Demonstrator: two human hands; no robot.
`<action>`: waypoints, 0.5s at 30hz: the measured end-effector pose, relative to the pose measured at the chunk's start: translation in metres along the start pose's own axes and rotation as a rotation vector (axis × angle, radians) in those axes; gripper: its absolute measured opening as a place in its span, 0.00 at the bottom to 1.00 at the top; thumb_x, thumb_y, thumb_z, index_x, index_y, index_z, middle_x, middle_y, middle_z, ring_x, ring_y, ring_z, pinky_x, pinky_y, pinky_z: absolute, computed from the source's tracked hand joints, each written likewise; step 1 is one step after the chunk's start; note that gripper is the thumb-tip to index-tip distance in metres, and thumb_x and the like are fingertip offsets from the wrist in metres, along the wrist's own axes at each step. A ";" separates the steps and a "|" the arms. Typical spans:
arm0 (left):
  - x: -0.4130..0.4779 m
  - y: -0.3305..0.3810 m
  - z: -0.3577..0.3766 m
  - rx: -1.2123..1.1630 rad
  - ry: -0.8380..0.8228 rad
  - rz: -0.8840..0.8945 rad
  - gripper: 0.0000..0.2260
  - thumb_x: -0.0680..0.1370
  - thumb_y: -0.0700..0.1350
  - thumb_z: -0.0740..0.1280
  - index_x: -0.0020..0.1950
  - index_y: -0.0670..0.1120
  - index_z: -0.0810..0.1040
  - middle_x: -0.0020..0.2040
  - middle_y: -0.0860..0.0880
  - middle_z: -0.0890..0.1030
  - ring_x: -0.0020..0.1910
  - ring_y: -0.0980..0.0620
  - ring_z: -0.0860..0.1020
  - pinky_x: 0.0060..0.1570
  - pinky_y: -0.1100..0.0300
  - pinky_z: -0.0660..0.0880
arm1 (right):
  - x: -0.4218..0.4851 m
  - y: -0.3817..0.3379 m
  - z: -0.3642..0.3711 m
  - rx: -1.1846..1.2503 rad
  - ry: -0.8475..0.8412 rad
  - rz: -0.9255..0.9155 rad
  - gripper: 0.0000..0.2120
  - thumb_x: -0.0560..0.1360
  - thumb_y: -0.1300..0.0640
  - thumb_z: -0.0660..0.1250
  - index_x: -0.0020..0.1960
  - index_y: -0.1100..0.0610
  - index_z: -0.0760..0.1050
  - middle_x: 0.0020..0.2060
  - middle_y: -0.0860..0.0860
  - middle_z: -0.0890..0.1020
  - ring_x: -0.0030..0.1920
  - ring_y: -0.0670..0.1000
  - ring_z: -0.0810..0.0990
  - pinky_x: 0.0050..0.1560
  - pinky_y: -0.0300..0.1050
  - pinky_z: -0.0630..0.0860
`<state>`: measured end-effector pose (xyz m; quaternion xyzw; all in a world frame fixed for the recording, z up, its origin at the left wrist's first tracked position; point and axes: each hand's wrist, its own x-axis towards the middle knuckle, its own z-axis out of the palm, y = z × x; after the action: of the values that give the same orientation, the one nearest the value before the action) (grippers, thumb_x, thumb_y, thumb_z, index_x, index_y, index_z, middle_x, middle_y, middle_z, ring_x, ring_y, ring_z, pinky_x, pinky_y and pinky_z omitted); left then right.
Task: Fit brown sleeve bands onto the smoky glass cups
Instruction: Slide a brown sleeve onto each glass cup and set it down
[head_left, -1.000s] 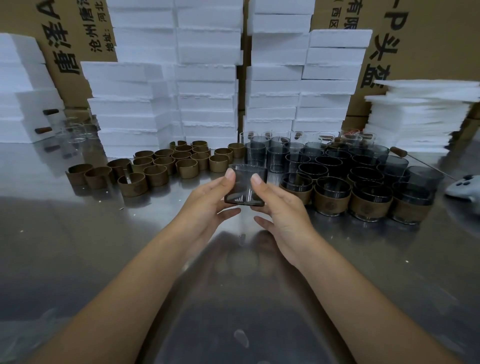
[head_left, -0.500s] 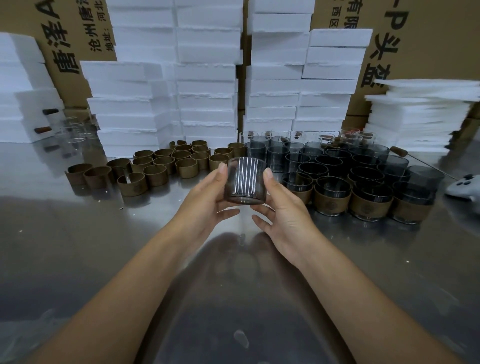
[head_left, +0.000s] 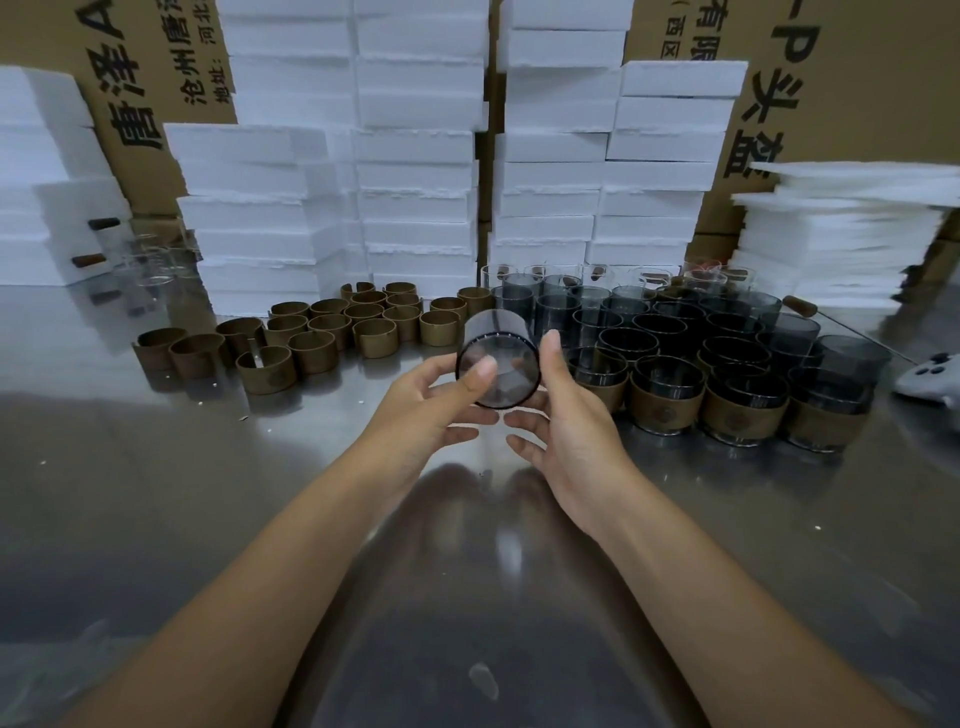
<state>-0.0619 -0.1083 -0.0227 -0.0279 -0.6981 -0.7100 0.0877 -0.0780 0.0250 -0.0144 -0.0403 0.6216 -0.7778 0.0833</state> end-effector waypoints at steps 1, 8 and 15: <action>0.000 0.001 0.000 -0.019 0.012 -0.010 0.34 0.60 0.64 0.71 0.60 0.46 0.77 0.48 0.49 0.85 0.43 0.53 0.83 0.46 0.58 0.74 | -0.002 0.001 0.001 -0.028 -0.021 -0.031 0.30 0.59 0.29 0.63 0.50 0.49 0.81 0.39 0.46 0.81 0.42 0.47 0.78 0.47 0.42 0.75; 0.003 0.000 -0.001 0.018 0.014 -0.033 0.31 0.60 0.70 0.69 0.50 0.46 0.81 0.43 0.49 0.85 0.43 0.54 0.84 0.46 0.58 0.74 | -0.004 0.006 -0.001 -0.131 -0.054 -0.067 0.29 0.70 0.45 0.72 0.68 0.53 0.71 0.59 0.52 0.80 0.58 0.48 0.80 0.59 0.48 0.76; 0.008 -0.002 0.001 0.069 -0.034 -0.034 0.35 0.61 0.77 0.62 0.49 0.49 0.81 0.41 0.50 0.85 0.42 0.55 0.83 0.43 0.60 0.74 | -0.003 0.006 -0.001 -0.076 -0.001 -0.066 0.21 0.70 0.45 0.71 0.60 0.53 0.78 0.49 0.46 0.85 0.51 0.45 0.83 0.55 0.46 0.76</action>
<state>-0.0703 -0.1080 -0.0230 -0.0250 -0.7239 -0.6864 0.0645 -0.0753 0.0257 -0.0200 -0.0645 0.6491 -0.7558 0.0562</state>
